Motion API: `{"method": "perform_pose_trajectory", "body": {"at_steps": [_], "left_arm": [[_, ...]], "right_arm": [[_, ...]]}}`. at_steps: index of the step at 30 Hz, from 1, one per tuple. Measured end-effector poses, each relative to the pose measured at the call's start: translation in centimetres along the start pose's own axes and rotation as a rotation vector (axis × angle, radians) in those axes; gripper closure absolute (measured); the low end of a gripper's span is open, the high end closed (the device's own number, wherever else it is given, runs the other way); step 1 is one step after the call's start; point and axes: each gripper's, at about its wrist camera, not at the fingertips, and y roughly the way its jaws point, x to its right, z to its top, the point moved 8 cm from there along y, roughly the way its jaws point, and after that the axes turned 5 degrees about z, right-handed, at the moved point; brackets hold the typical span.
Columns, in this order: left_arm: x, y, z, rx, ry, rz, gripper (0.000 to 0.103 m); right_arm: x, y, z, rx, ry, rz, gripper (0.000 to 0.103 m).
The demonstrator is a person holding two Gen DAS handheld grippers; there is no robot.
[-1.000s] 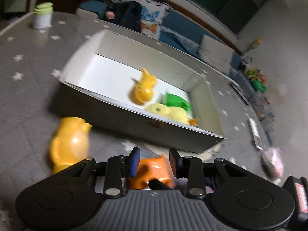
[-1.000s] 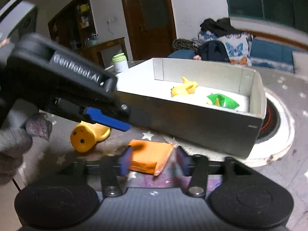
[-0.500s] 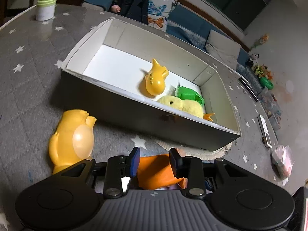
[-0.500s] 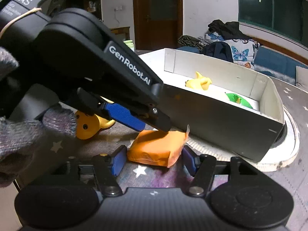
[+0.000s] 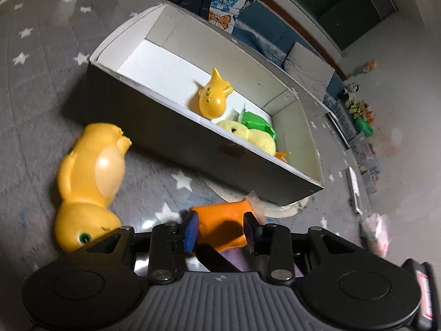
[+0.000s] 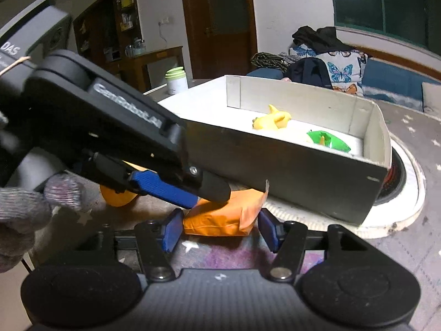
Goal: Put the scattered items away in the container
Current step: 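Carry the orange sponge with the left gripper toward the white box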
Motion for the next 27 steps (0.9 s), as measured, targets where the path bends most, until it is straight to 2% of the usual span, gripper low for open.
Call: {"method": "perform_pose_trajectory", "body": {"at_steps": [3, 6, 10, 20, 25, 27], "left_arm": [[0.2, 0.0, -0.2, -0.007, -0.016, -0.007, 0.064], [0.5, 0.2, -0.3, 0.001, 0.026, 0.028, 0.064], [0.5, 0.4, -0.5, 0.006, 0.054, 0.066, 0.064], [1.4, 0.9, -1.0, 0.008, 0.067, 0.108, 0.064], [2.8, 1.0, -2.0, -0.007, 0.262, 0.136, 0.062], [2.9, 1.2, -1.9, -0.029, 0.281, 0.133, 0.061]], "right_arm": [[0.2, 0.0, -0.3, -0.008, 0.008, 0.001, 0.043], [0.3, 0.2, -0.7, -0.024, -0.013, -0.001, 0.043], [0.4, 0.0, -0.8, -0.035, -0.026, -0.003, 0.034], [-0.2, 0.6, -1.2, -0.039, -0.084, -0.069, 0.037], [0.0, 0.8, -1.1, -0.037, -0.078, -0.052, 0.038], [0.0, 0.7, -1.1, -0.036, -0.083, -0.046, 0.038]]}}
